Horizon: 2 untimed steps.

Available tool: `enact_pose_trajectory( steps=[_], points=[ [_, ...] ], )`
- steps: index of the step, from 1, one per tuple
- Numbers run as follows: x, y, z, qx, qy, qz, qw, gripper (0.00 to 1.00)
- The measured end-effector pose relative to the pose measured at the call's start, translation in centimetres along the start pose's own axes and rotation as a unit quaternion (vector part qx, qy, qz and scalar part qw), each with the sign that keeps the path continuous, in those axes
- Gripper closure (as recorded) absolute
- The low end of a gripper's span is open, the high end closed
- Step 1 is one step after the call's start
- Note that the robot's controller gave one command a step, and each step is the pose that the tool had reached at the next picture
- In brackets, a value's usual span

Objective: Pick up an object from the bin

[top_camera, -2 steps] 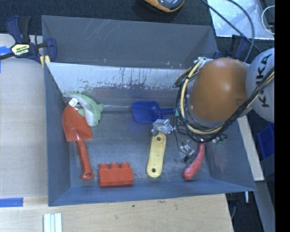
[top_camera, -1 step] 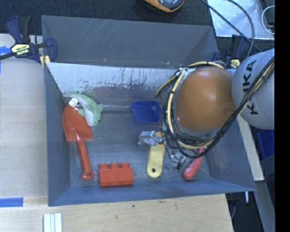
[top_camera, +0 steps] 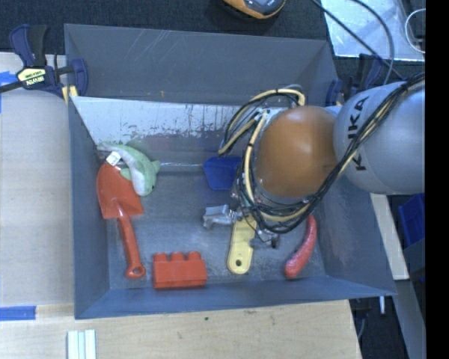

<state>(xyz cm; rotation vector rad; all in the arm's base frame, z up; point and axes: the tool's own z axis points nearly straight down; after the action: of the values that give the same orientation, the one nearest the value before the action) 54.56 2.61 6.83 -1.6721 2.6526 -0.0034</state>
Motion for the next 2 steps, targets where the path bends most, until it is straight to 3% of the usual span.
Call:
enact_pose_trajectory(
  steps=[1, 2],
  points=[
    [1.01, 0.52, -0.39, -0.001, -0.0008, -0.125, 0.9921, 1.0],
    [1.0, 0.52, -0.39, -0.001, -0.0008, -0.125, 0.9922, 1.0]
  ],
)
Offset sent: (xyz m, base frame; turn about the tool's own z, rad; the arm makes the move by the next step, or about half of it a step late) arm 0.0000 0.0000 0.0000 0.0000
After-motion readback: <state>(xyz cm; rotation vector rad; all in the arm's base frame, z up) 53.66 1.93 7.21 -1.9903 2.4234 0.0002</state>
